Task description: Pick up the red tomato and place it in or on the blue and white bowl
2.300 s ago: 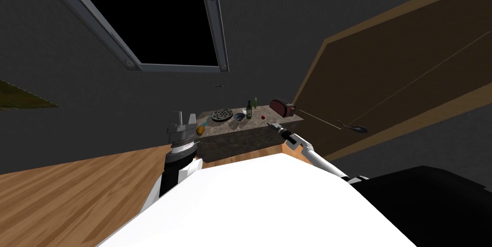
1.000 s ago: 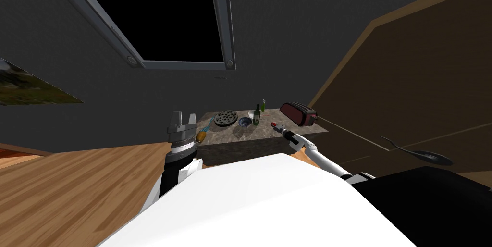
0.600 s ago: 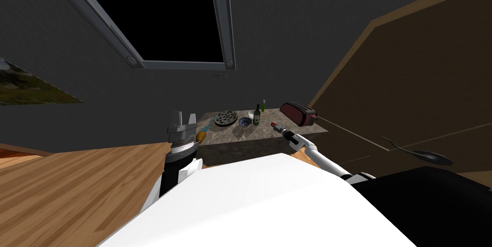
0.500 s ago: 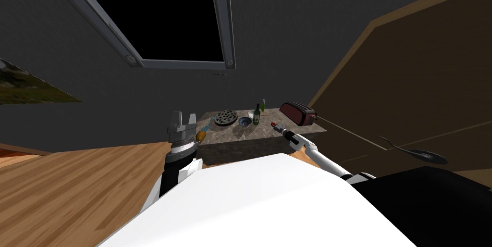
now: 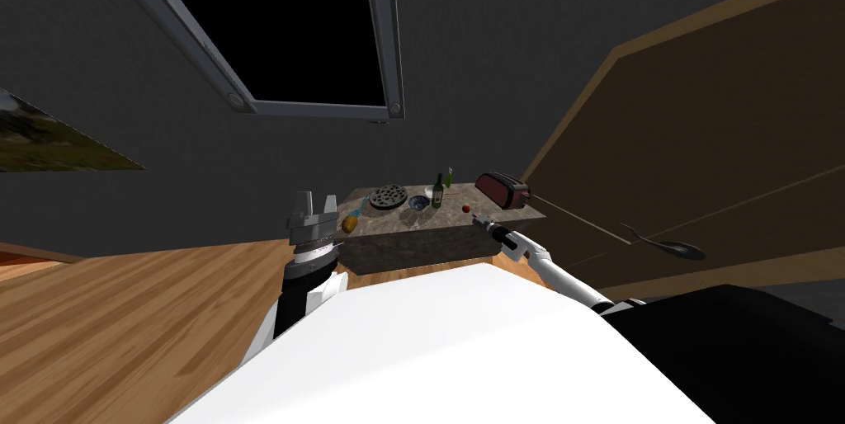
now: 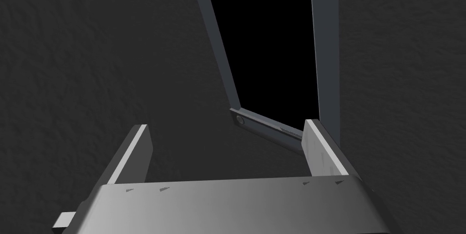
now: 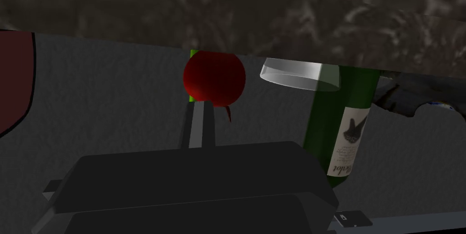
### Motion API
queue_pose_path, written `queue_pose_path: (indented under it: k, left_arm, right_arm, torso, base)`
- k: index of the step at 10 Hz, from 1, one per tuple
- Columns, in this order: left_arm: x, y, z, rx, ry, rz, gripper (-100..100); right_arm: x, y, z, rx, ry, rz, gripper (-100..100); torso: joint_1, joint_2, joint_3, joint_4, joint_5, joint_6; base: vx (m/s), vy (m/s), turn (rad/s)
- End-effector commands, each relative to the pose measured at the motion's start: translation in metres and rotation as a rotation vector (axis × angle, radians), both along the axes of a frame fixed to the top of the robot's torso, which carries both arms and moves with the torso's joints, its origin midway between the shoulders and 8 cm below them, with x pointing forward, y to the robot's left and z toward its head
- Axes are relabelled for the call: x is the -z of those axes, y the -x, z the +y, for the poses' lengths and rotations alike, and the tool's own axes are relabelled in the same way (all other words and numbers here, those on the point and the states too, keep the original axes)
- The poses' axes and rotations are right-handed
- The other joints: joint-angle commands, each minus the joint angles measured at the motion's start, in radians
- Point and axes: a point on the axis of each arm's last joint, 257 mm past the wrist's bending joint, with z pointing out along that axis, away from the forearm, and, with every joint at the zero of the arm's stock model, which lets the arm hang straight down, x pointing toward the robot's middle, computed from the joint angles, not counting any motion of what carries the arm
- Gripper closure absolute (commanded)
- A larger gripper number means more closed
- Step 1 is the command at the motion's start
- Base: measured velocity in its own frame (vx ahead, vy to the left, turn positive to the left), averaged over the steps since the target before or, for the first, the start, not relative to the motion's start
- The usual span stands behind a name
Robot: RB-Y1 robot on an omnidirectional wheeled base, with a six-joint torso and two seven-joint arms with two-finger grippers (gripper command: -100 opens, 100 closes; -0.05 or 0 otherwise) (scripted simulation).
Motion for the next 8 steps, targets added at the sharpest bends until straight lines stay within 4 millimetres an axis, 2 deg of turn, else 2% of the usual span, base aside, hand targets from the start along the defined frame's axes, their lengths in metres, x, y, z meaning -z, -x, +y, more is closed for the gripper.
queue_pose_path:
  k: [1, 6, 8]
  left_arm:
    - [0.000, 0.000, 0.000, 0.000, 0.000, 0.000, 0]
    - [0.000, 0.000, 0.000, 0.000, 0.000, 0.000, 0]
    - [0.000, 0.000, 0.000, 0.000, 0.000, 0.000, 0]
  right_arm:
    - [-0.004, -0.004, -0.009, 0.037, -0.016, -0.006, -100]
    - [-0.013, -0.010, -0.026, 0.112, -0.056, -0.019, -100]
    - [-0.018, -0.013, -0.037, 0.157, -0.081, -0.027, -100]
  torso:
    - [0.000, 0.000, 0.000, 0.000, 0.000, 0.000]
    - [0.000, 0.000, 0.000, 0.000, 0.000, 0.000]
    - [-0.002, 0.003, 0.002, 0.001, 0.000, 0.000]
  base:
    - [-0.250, -0.032, 0.026]
    - [-0.194, -0.031, 0.017]
    - [-0.237, -0.059, 0.015]
